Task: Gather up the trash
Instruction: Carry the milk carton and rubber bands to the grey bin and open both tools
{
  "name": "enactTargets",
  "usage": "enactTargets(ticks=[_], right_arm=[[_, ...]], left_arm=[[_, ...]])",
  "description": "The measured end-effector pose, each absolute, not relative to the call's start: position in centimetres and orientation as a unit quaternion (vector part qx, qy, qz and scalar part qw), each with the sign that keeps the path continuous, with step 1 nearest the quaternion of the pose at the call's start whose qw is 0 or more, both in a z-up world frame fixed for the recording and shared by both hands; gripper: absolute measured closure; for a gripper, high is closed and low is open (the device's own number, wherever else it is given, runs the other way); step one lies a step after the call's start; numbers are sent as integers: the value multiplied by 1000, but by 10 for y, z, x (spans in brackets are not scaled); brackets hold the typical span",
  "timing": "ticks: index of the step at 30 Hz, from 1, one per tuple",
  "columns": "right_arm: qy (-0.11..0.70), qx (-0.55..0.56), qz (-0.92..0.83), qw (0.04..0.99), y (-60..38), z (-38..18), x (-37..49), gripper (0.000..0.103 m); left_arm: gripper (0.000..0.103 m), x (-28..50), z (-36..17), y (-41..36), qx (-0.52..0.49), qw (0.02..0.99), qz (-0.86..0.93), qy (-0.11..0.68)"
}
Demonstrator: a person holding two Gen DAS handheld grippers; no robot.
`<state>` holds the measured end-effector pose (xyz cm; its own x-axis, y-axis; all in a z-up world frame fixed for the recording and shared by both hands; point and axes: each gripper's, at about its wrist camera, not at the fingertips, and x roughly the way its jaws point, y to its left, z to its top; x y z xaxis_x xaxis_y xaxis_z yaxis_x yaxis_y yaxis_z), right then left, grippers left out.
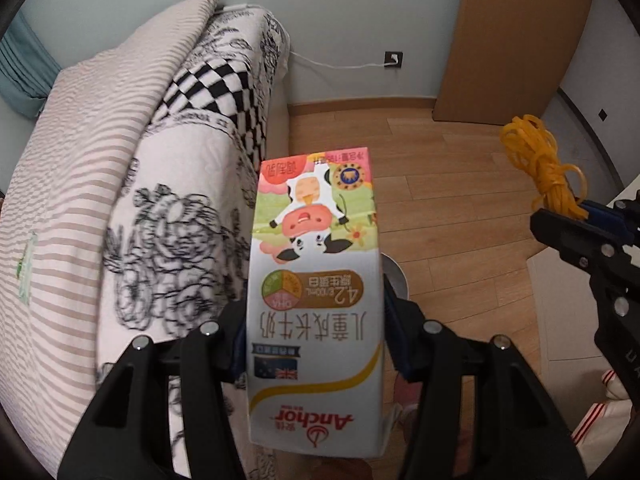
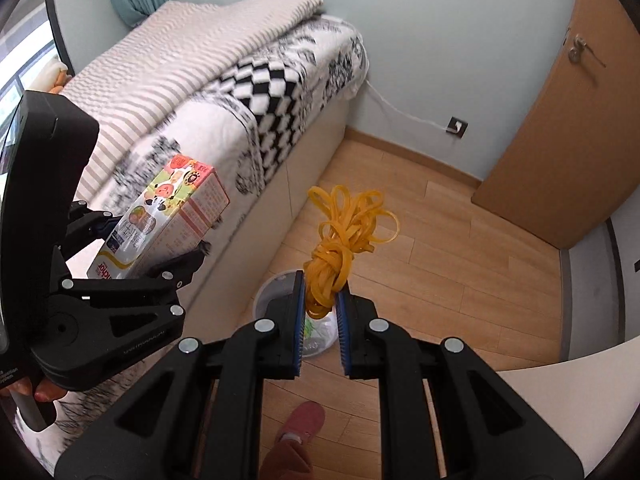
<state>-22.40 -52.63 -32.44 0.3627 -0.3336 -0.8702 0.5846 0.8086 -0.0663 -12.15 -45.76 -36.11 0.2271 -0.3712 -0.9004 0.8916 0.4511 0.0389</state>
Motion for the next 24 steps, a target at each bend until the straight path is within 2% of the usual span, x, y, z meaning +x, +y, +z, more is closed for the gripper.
enactTargets(ticks=[8, 10, 12, 13, 24], right_arm=[[511, 142, -273, 803, -565, -384, -240, 90], [512, 147, -270, 802, -570, -392, -244, 90], [513, 147, -266, 803, -575, -399, -244, 90], [513, 146, -265, 803, -575, -401, -245, 90], [516, 141, -237, 811, -565, -405, -225, 89]], left_arm=[[49, -136, -436, -504, 301, 709, -437, 465], [46, -140, -451, -511, 297, 700, -442, 475], [35, -142, -464, -517, 302, 696, -440, 481], [31, -142, -468, -518, 306, 698, -438, 477], [31, -121, -469, -501, 318, 707, -420, 472]])
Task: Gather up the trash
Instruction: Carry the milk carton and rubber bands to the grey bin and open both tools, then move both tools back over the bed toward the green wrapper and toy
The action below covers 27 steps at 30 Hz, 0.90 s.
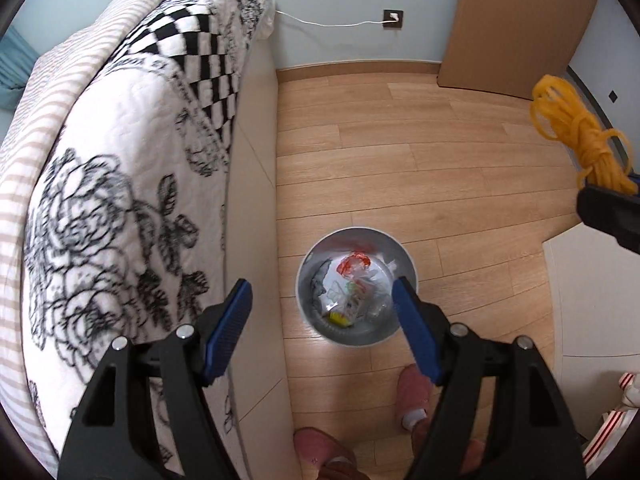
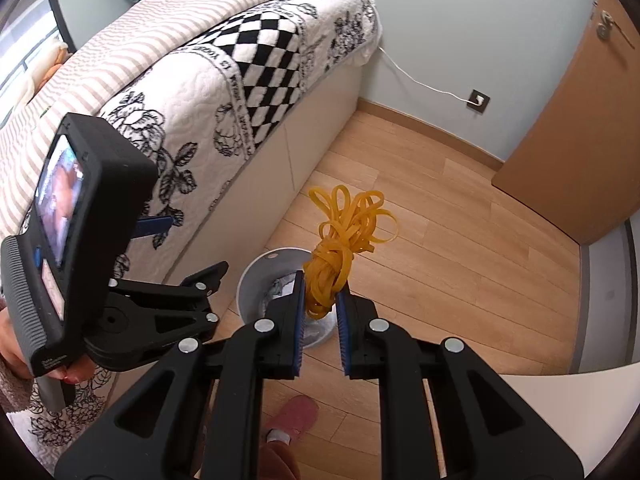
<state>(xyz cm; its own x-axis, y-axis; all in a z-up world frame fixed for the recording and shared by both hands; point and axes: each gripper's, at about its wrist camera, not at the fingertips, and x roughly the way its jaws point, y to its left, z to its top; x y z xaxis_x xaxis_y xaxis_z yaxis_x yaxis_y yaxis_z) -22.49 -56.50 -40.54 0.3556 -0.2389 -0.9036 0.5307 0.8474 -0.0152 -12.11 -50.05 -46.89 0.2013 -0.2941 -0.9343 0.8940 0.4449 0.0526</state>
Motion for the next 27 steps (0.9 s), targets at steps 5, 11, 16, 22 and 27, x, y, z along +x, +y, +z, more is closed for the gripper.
enactTargets(ticks=[5, 11, 16, 22, 27], right_arm=[[516, 146, -226, 813, -554, -412, -206, 77], [521, 140, -225, 811, -543, -418, -185, 73], [517, 138, -230, 813, -533, -404, -176, 72], [508, 128, -221, 823, -505, -366, -159, 70], [490, 113, -197, 842, -458, -320, -128, 68]], left_arm=[[31, -105, -461, -478, 314, 716, -408, 472], [31, -86, -445, -456, 292, 728, -399, 475], [31, -79, -421, -434, 274, 736, -396, 475], [31, -65, -377, -389, 250, 752, -381, 476], [31, -39, -331, -337, 228, 776, -359, 466]])
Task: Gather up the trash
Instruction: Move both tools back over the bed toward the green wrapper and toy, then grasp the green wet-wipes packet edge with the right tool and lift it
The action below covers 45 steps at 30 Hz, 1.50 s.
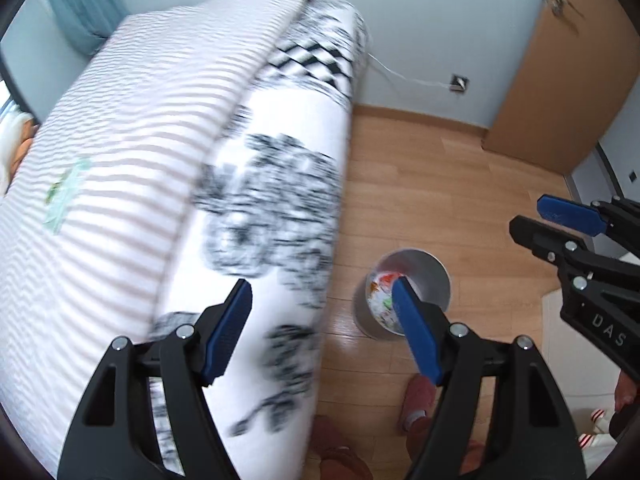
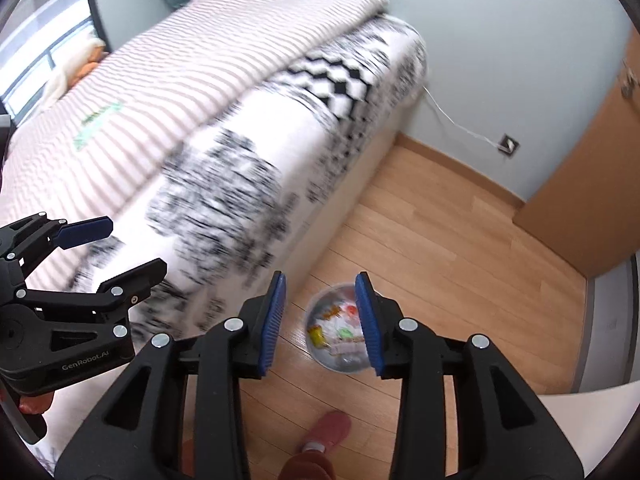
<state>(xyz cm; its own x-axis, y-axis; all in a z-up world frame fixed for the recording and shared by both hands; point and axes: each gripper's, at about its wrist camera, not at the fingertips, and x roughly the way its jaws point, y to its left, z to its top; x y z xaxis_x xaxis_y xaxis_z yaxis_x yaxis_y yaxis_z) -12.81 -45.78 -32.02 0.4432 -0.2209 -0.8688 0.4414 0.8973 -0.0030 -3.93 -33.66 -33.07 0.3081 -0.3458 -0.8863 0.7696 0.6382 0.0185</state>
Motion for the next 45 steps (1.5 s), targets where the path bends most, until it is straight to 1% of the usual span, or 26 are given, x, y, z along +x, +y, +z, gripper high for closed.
enactTargets(ticks=[1, 3, 10, 16, 20, 29, 34, 41, 45], right_arm=[[485, 109, -191, 846, -447, -312, -120, 67], [475, 100, -180, 855, -425, -295, -103, 62], [442, 68, -119, 886, -336, -249, -23, 58], [435, 28, -53, 898, -271, -235, 50, 58], [435, 0, -18, 900, -246, -235, 96, 58], [454, -59, 65, 887, -222, -268, 195, 58], [471, -81, 103, 873, -227, -309, 246, 58], [496, -130, 141, 847, -221, -376, 289, 58], [508, -141, 155, 836, -213, -401, 307, 58]], left_arm=[[31, -31, -320, -324, 223, 782, -354, 462], [31, -14, -301, -297, 212, 795, -344, 452], [31, 52, -253, -200, 183, 839, -283, 427], [31, 103, -240, -124, 154, 865, -216, 426], [31, 132, -243, -93, 132, 874, -176, 434], [31, 204, -272, -81, 95, 875, -108, 462], [31, 244, -301, -91, 75, 868, -77, 485], [31, 278, -342, -95, 64, 854, -42, 515], [31, 296, -361, -90, 59, 845, -36, 531]])
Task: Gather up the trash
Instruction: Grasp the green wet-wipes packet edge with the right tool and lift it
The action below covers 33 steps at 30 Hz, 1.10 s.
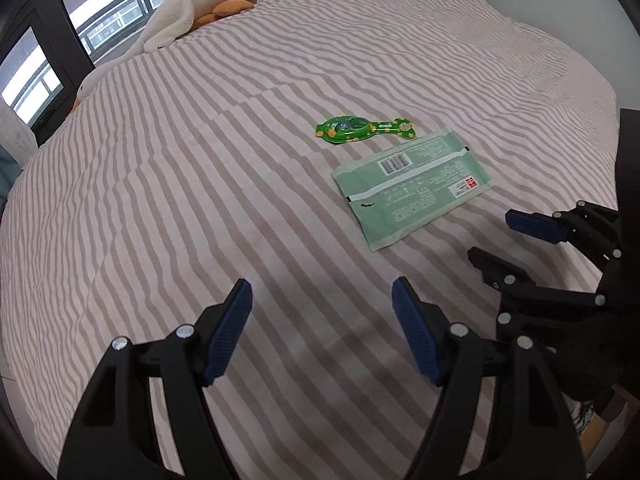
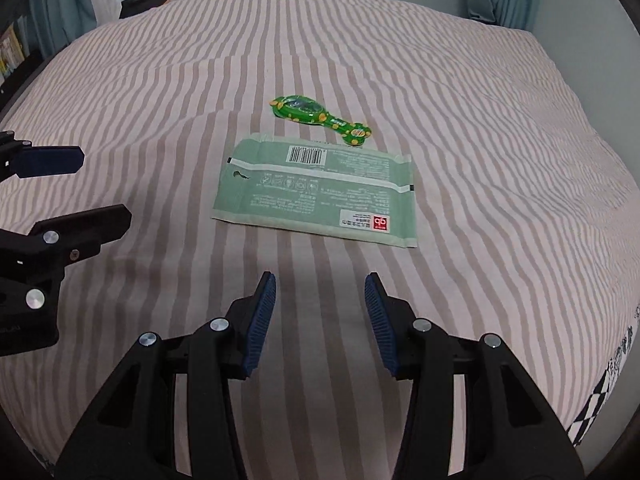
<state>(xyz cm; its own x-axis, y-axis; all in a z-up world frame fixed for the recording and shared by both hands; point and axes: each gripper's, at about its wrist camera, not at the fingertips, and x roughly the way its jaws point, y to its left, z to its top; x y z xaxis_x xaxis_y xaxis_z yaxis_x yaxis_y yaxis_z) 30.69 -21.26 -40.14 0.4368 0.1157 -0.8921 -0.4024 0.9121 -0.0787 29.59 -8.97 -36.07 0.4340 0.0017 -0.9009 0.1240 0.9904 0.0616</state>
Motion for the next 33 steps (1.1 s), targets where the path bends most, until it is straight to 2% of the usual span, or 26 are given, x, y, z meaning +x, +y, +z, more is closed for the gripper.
enactTargets(ticks=[2, 5, 13, 21, 25, 26, 28, 30, 33], right_arm=[[507, -148, 158, 835, -208, -408, 313, 58], [499, -162, 155, 837, -201, -413, 319, 51], [490, -187, 153, 838, -185, -422, 336, 44], [462, -268, 163, 829, -159, -433, 342, 24], [459, -271, 169, 829, -155, -433, 347, 24], [462, -265, 172, 829, -156, -433, 349, 24], [466, -251, 176, 830, -160, -433, 356, 33], [466, -244, 173, 833, -162, -431, 363, 50], [462, -234, 178, 837, -163, -426, 365, 67]], left_arm=[[31, 304, -366, -88, 56, 842, -37, 536], [31, 316, -372, -87, 57, 840, -39, 539], [31, 328, -377, -79, 65, 839, -47, 538], [31, 324, -376, -59, 61, 839, -33, 540], [31, 325, -375, -55, 57, 839, -29, 540], [31, 325, -375, -54, 56, 839, -28, 540], [31, 327, -375, -54, 55, 839, -28, 540], [31, 329, -375, -54, 54, 840, -28, 540], [31, 331, -375, -53, 53, 840, -30, 540]])
